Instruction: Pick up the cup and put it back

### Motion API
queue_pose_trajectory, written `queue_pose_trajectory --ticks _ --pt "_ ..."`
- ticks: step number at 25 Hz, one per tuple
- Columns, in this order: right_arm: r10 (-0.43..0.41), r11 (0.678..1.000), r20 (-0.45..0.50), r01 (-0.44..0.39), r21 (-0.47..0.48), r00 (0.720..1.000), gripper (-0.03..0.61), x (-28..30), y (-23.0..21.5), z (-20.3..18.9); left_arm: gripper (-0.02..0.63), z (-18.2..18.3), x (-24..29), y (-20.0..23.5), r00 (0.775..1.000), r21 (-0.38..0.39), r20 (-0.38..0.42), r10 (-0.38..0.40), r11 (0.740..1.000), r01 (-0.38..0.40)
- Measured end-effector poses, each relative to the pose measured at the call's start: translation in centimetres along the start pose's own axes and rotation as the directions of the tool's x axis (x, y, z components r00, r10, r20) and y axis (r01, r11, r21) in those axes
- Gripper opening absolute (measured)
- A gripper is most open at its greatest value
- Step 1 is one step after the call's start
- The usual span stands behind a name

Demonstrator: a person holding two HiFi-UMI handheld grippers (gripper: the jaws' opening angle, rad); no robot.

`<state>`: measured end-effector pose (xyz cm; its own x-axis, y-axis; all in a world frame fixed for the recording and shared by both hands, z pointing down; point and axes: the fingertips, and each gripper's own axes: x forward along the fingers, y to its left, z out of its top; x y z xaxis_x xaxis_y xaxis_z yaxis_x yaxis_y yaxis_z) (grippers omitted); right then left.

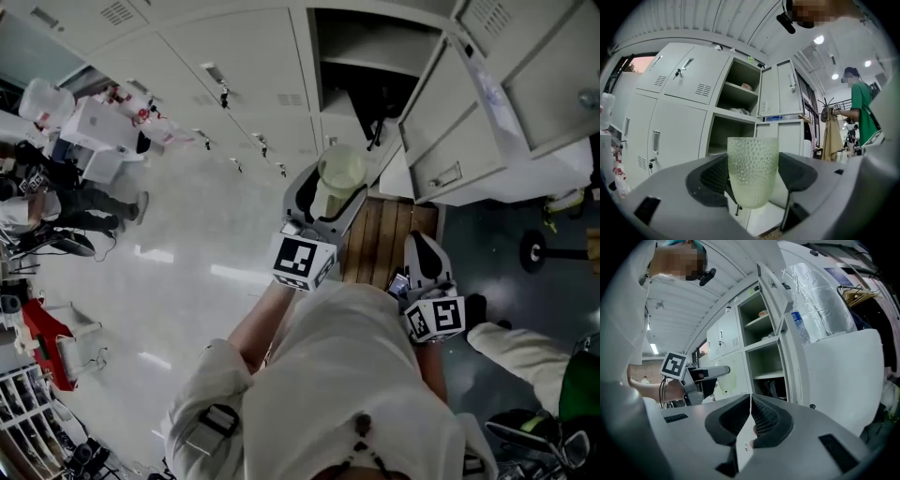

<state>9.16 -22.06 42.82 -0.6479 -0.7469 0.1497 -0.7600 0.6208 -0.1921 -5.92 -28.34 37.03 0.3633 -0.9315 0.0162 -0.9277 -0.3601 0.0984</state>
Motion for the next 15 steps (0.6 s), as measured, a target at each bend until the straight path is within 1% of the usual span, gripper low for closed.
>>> queue_pose_trajectory --ticks 3,7,10,15 --pt "-0.028 1.0 -0.004 0.028 -0.01 1.0 0.026 2.0 -0.3 0.7 0.334 0.5 3.0 1.8 1.0 0.007 -0.001 -0.027 1.0 0.027" --pt "-0.098 0.995 -0.015 0.099 0.012 0.995 0.026 3.1 -0.8 0.5 0.334 1.1 7.2 3.4 0.997 0.041 0.002 -0.078 0.996 0.078" --pt "-0.145 0.989 -0.026 0.146 0.009 0.989 0.026 4.0 -1.4 0.7 0.334 1.5 10.8 4.3 0.994 0.074 0.002 -0.113 0.991 0.113" --pt "-0.238 0.971 -0.007 0.239 0.028 0.971 0.026 5.2 -2.9 1.2 0.334 2.0 16.8 5.2 0.985 0.125 0.022 -0.169 0.978 0.165"
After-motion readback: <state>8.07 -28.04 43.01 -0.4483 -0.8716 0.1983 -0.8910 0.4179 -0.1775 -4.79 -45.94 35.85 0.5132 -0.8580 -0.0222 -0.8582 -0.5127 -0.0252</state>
